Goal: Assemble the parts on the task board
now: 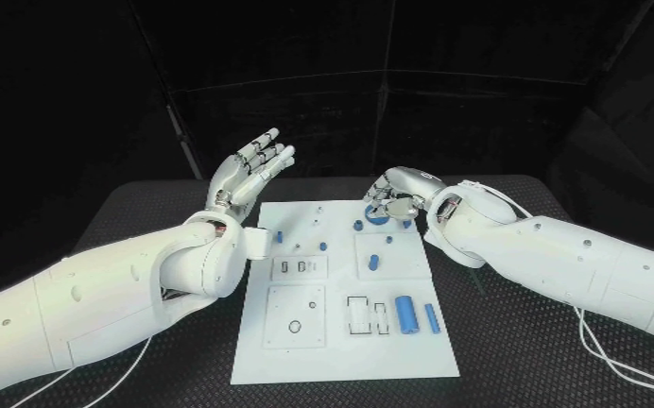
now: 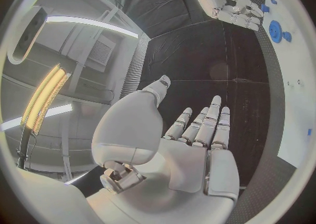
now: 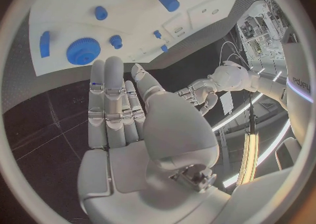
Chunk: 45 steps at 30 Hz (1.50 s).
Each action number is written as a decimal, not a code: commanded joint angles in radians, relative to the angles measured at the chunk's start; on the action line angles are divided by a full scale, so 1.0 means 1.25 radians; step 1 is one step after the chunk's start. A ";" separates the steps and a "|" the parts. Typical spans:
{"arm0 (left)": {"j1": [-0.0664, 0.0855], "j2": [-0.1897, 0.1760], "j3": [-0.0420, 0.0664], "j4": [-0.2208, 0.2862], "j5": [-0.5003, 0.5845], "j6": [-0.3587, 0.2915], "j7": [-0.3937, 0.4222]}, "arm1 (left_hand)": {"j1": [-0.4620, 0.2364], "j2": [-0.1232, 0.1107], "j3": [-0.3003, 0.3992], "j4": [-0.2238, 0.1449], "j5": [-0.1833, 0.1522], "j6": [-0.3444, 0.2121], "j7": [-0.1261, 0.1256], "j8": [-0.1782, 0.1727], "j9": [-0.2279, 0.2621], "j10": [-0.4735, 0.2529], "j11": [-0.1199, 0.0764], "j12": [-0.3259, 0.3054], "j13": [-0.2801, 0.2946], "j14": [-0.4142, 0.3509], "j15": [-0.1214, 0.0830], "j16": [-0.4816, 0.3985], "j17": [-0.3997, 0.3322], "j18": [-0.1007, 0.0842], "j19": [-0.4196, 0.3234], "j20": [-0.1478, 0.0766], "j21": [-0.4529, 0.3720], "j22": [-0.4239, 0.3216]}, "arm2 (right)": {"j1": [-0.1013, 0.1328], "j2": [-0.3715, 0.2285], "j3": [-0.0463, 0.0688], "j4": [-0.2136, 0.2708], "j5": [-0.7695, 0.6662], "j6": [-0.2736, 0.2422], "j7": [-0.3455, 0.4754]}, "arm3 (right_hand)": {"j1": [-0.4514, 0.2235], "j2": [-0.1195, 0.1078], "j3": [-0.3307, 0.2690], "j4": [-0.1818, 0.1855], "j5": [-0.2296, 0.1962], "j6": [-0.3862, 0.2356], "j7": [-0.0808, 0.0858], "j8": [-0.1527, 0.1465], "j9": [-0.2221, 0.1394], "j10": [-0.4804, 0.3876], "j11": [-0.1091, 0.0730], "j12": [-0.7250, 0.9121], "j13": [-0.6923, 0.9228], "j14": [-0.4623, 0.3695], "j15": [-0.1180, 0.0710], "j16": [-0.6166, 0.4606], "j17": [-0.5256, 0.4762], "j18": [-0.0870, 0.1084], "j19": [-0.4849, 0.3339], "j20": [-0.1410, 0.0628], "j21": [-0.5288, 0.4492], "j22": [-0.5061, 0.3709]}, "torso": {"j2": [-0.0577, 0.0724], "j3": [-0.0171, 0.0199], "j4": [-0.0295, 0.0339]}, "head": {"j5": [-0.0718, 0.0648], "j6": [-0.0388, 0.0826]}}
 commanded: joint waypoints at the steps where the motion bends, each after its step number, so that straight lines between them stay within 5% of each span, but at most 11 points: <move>1: 0.001 -0.001 0.001 0.006 -0.006 0.047 -0.012 | 0.002 0.005 0.005 -0.001 0.002 0.010 0.119 0.005 0.002 0.025 -0.002 0.006 0.002 0.025 -0.003 0.009 0.003 0.009 0.028 -0.001 0.012 0.006 | 0.003 0.006 0.001 -0.001 -0.105 0.045 -0.056 | -0.003 -0.004 0.013 0.001 -0.001 0.003 -0.001 -0.002 0.000 -0.001 0.001 -0.004 0.001 0.007 -0.001 0.094 0.091 0.008 -0.003 -0.003 0.037 0.024 | 0.021 -0.0038 0.0057 | -0.001 0.001; 7: -0.001 -0.002 0.001 0.009 0.003 0.065 -0.020 | 0.001 0.009 0.007 -0.005 0.002 0.029 0.119 0.007 0.003 0.064 -0.006 0.012 0.005 0.067 -0.009 0.023 0.009 0.014 0.080 -0.001 0.035 0.016 | 0.004 0.022 0.001 -0.011 -0.134 0.071 -0.066 | -0.009 -0.010 0.031 0.002 -0.002 -0.003 -0.003 -0.003 0.000 -0.010 0.002 -0.004 0.001 0.019 -0.001 0.216 0.223 0.009 -0.006 -0.002 0.084 0.051 | 0.036 -0.0061 0.0081 | -0.003 -0.002; 19: -0.002 -0.003 0.001 0.014 0.005 0.082 -0.023 | -0.001 0.014 0.008 -0.008 0.002 0.054 0.119 0.010 0.005 0.098 -0.009 0.017 0.008 0.083 -0.014 0.032 0.010 0.019 0.125 -0.002 0.056 0.025 | 0.004 0.042 0.001 -0.029 -0.153 0.088 -0.068 | -0.019 -0.015 0.050 0.009 -0.004 -0.011 -0.005 -0.002 0.000 0.001 -0.002 -0.001 0.002 0.027 -0.004 0.315 0.344 0.010 -0.006 -0.002 0.122 0.073 | 0.048 -0.0083 0.0117 | -0.003 -0.001; 23: -0.002 -0.004 0.001 0.015 0.007 0.091 -0.023 | -0.003 0.018 0.009 -0.012 0.002 0.075 0.118 0.012 0.007 0.138 -0.013 0.026 0.011 0.120 -0.024 0.052 0.015 0.029 0.214 -0.003 0.096 0.042 | 0.004 0.050 0.001 -0.037 -0.155 0.093 -0.067 | -0.021 -0.015 0.055 0.011 -0.003 -0.011 -0.006 -0.002 0.000 0.004 -0.002 0.000 0.002 0.027 -0.004 0.327 0.357 0.010 -0.007 -0.002 0.128 0.076 | 0.049 -0.0082 0.0115 | -0.003 -0.004; 29: -0.003 -0.004 0.000 0.017 0.008 0.112 -0.026 | 0.000 0.027 0.015 -0.019 0.002 0.171 0.117 0.032 0.016 0.273 -0.024 0.064 0.021 0.186 -0.042 0.085 0.022 0.047 0.272 -0.004 0.129 0.051 | 0.004 0.055 0.001 -0.040 -0.155 0.092 -0.065 | -0.023 -0.011 0.065 0.016 -0.004 -0.009 -0.006 -0.001 0.001 0.010 -0.004 0.001 0.003 0.027 -0.005 0.343 0.374 0.010 -0.008 -0.001 0.137 0.082 | 0.052 -0.0069 0.0121 | -0.001 -0.005; 39: -0.003 -0.005 0.000 0.016 0.008 0.131 -0.025 | 0.007 0.040 0.028 -0.029 0.002 0.384 0.101 0.084 0.032 0.354 -0.043 0.098 0.021 0.249 -0.062 0.101 0.022 0.066 0.314 -0.005 0.154 0.052 | 0.005 0.060 0.001 -0.044 -0.155 0.086 -0.060 | -0.028 -0.007 0.083 0.028 -0.005 0.002 -0.006 0.001 0.001 0.024 -0.006 0.004 0.004 0.026 -0.006 0.362 0.394 0.010 -0.011 -0.002 0.149 0.088 | 0.054 -0.0069 0.0111 | 0.001 -0.009; 45: -0.003 -0.005 0.000 0.014 0.008 0.135 -0.026 | 0.007 0.042 0.032 -0.031 0.002 0.402 0.097 0.086 0.030 0.366 -0.047 0.100 0.020 0.260 -0.066 0.102 0.021 0.069 0.320 -0.005 0.157 0.051 | 0.007 0.066 0.001 -0.051 -0.155 0.089 -0.058 | -0.032 -0.006 0.090 0.034 -0.008 0.007 -0.006 0.002 0.002 0.029 -0.007 0.005 0.005 0.026 -0.006 0.371 0.402 0.010 -0.012 -0.002 0.154 0.091 | 0.056 -0.0075 0.0112 | 0.000 -0.011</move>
